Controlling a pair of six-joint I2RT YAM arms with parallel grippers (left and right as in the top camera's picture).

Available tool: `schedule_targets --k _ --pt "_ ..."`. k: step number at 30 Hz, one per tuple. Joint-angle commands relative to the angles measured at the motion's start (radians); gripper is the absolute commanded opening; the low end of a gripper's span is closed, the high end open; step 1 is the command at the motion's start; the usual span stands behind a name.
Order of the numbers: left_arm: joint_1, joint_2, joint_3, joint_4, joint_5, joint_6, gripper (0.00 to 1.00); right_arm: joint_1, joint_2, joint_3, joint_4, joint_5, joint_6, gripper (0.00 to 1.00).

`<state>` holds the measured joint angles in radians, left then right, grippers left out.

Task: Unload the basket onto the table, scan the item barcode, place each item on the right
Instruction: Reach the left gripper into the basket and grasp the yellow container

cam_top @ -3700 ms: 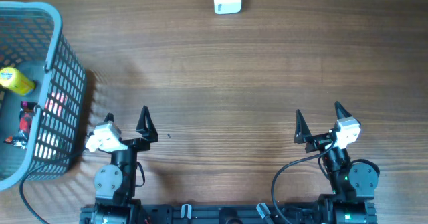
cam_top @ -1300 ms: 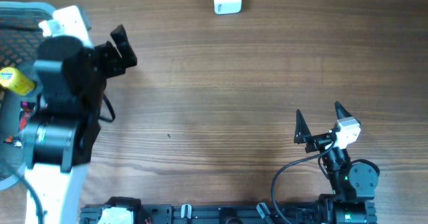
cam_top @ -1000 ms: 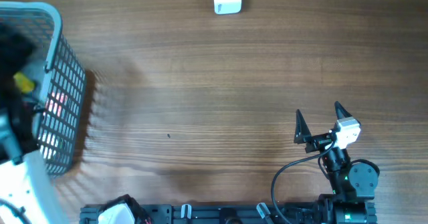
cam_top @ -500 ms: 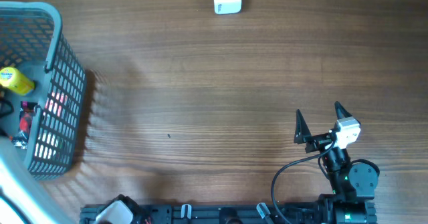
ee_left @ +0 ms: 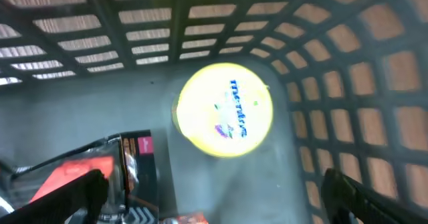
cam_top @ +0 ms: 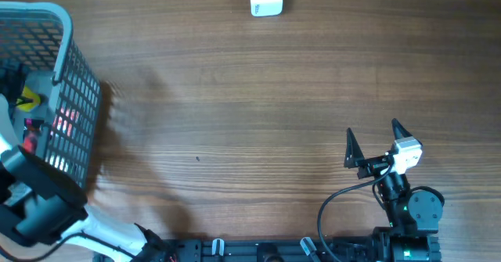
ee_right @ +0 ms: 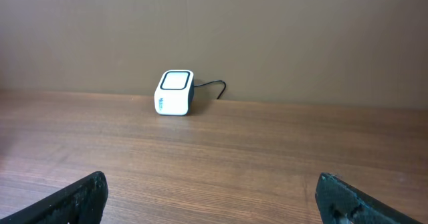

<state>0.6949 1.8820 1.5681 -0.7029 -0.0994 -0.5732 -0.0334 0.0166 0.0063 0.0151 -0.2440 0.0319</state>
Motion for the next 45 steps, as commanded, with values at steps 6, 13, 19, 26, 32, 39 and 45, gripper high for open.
schedule_targets --k 6,13,19,26,32,39,45 --pt "0.004 0.106 0.003 0.093 -0.116 0.035 1.0 0.004 -0.003 -0.001 0.006 -0.012 -0.004 1.0" --pt "0.004 0.18 0.003 0.164 -0.134 0.042 1.0 0.004 -0.003 -0.001 0.006 -0.013 -0.004 1.0" --pt "0.004 0.226 0.003 0.187 -0.134 0.042 0.84 0.004 -0.003 -0.001 0.006 -0.012 -0.004 1.0" --pt "0.003 0.227 0.003 0.188 -0.133 0.041 0.72 0.004 -0.003 -0.001 0.006 -0.012 -0.004 1.0" --pt "0.003 0.192 0.003 0.171 -0.13 0.042 0.57 0.004 -0.003 -0.001 0.006 -0.012 -0.004 1.0" --pt "0.003 0.122 0.003 0.133 -0.13 0.042 0.51 0.004 -0.003 -0.001 0.006 -0.012 -0.005 1.0" --pt "0.003 0.039 0.003 0.111 -0.13 0.042 0.5 0.004 -0.003 -0.001 0.006 -0.012 -0.005 1.0"
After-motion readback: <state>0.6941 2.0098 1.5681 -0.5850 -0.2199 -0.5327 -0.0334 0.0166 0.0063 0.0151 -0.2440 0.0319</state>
